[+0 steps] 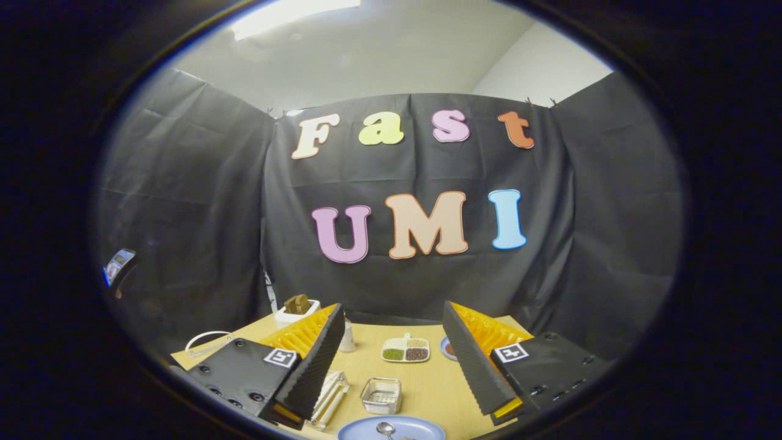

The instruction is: Take the plate from the dish rack, then take the spoon from the basket and place it into the plate.

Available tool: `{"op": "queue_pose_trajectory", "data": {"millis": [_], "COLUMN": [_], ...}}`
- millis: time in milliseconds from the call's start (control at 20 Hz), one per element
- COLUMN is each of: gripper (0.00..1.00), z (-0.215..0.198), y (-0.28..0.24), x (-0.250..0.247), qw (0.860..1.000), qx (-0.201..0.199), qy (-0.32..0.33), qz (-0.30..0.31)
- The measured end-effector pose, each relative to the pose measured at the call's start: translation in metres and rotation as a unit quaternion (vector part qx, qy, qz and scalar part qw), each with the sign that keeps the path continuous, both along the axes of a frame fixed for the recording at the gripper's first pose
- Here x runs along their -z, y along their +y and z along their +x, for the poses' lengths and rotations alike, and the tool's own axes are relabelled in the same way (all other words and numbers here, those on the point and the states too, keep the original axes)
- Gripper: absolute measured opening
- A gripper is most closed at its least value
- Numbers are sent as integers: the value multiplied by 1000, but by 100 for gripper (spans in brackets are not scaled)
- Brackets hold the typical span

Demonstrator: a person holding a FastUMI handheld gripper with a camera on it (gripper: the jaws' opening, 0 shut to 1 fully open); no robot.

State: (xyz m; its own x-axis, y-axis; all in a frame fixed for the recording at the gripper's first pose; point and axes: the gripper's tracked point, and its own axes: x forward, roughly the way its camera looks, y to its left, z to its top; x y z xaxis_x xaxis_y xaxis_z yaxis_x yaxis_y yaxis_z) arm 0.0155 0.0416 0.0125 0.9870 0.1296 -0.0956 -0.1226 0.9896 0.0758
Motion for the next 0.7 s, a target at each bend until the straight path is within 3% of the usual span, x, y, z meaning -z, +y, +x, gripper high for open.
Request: {"op": "queue_pose_trajectory", "data": {"millis": [700], "gripper": [100], "z": [-1], "y": [-3], "x": [6], "qw": [1000], "qx": [6], "qy": [12], "qz": [12]}}
